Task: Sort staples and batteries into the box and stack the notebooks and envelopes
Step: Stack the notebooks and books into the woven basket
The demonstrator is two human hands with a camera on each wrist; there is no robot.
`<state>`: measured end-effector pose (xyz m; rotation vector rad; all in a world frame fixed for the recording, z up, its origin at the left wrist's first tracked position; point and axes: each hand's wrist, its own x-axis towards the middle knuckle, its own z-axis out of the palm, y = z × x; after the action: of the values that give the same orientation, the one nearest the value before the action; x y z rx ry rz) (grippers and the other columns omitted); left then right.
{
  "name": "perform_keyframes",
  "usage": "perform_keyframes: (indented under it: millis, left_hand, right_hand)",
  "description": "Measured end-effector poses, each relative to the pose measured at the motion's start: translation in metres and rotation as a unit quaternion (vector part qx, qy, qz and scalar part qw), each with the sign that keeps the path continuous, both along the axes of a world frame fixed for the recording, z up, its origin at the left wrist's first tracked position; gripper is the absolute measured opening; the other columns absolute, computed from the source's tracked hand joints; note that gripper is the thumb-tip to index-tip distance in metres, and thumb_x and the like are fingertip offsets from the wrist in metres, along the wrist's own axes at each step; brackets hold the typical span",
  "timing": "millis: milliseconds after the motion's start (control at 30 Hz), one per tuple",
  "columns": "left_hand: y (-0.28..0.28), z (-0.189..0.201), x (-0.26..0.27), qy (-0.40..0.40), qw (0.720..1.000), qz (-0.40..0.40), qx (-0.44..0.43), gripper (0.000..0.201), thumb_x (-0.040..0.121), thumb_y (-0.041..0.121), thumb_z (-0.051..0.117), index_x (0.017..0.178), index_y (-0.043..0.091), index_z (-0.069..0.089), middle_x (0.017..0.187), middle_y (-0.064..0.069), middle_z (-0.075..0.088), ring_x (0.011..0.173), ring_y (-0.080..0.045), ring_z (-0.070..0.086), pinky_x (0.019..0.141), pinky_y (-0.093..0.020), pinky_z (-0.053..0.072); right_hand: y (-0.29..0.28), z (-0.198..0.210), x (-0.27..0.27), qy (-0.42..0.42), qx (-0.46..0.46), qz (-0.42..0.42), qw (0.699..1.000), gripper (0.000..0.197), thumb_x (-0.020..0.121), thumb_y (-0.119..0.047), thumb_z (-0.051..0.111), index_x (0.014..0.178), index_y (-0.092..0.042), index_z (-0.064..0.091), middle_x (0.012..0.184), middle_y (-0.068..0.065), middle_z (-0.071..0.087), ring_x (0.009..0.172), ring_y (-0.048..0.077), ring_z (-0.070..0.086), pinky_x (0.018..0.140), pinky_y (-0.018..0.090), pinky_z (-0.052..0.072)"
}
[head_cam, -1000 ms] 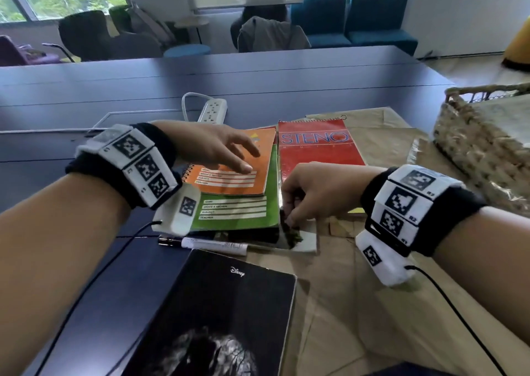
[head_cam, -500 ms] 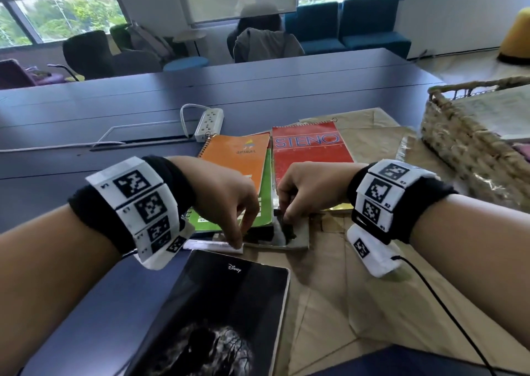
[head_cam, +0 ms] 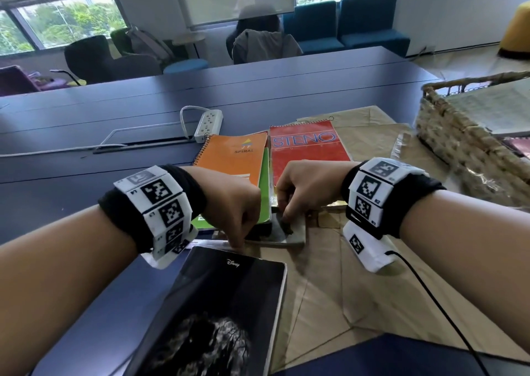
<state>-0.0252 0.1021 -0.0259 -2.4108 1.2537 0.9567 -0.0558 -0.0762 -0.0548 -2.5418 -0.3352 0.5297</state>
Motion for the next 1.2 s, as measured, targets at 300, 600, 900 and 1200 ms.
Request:
perform_keyframes:
  millis: [300,600,900,1200]
  left_hand:
    - [-0.003,-0.005,-0.006,0.000,0.999,-0.007,-0.049,0.015,0.080,0.031,0.083,0.074,0.025,0.071,0.060,0.010,0.060,0.053,-0.005,0.053,0.050,-0.018,0.040]
    - [0.001,0.007,-0.003,-0.006,0.995,0.000,-0.104,0.011,0.080,0.027,0.080,0.076,0.021,0.072,0.056,0.015,0.053,0.054,-0.002,0.048,0.054,-0.017,0.035]
    - [-0.003,0.037,0.016,0.037,0.957,0.060,-0.280,0.008,0.095,0.022,0.072,0.088,0.017,0.072,0.078,0.001,0.068,0.071,-0.005,0.057,0.072,-0.029,0.048]
    - [-0.040,0.035,0.013,0.173,0.860,0.160,-0.452,0.007,0.105,0.007,0.050,0.099,0.004,0.052,0.086,-0.022,0.074,0.075,-0.034,0.071,0.071,-0.043,0.059]
  right_hand:
    - [-0.005,-0.003,-0.005,-0.004,0.012,0.003,1.000,0.010,0.079,-0.018,0.085,0.086,-0.014,0.079,0.076,-0.002,0.074,0.065,0.006,0.063,0.066,0.028,0.055]
    - [-0.013,-0.003,-0.009,0.020,0.080,-0.015,0.996,0.012,0.084,-0.015,0.083,0.091,-0.005,0.078,0.072,0.001,0.070,0.061,0.006,0.060,0.059,0.020,0.048]
    - [-0.013,-0.007,-0.015,0.003,0.088,-0.048,0.995,0.009,0.082,-0.019,0.084,0.088,-0.013,0.078,0.087,0.005,0.078,0.070,0.007,0.065,0.073,0.029,0.055]
    - [-0.046,0.008,-0.038,-0.068,0.034,-0.093,0.993,0.011,0.083,-0.022,0.082,0.085,-0.014,0.076,0.079,0.002,0.074,0.067,0.009,0.061,0.065,0.029,0.054]
